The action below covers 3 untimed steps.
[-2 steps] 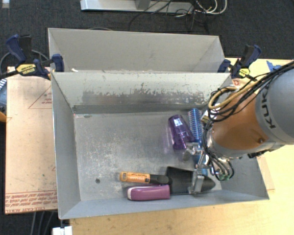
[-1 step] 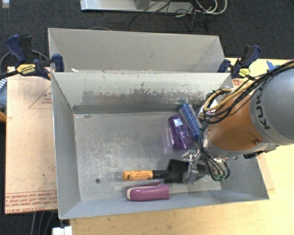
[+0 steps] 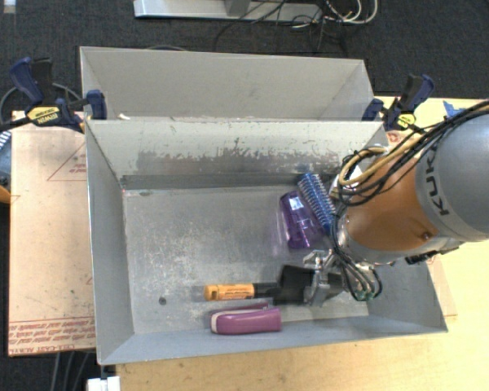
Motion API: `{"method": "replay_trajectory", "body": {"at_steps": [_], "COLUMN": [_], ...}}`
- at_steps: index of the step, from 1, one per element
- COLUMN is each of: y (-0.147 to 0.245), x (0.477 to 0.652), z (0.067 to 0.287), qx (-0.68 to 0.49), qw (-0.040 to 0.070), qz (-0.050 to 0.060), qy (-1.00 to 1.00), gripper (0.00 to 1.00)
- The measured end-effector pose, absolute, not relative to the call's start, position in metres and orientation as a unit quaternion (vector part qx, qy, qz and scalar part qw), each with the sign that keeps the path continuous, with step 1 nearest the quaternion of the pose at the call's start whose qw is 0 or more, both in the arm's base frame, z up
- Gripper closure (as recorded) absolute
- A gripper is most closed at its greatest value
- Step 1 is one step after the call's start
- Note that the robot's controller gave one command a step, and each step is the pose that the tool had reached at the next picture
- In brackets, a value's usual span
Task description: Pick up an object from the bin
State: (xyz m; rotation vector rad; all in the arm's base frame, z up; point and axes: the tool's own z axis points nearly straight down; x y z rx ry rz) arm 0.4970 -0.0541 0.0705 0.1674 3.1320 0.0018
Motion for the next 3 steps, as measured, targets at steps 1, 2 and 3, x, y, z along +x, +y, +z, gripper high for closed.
{"method": "replay_trajectory", "body": {"at_steps": [1, 2, 3], "y": [-0.05, -0.057, -0.056], "x": [0.503, 0.507, 0.517], "z": [0.152, 0.144, 0.212], "qx": [0.049, 0.041, 0.048], "qw": [0.0, 0.004, 0.0], "qz": [0.001, 0.001, 0.001], "qy": [0.999, 0.999, 0.999], "gripper": [1.0, 1.0, 1.0]}}
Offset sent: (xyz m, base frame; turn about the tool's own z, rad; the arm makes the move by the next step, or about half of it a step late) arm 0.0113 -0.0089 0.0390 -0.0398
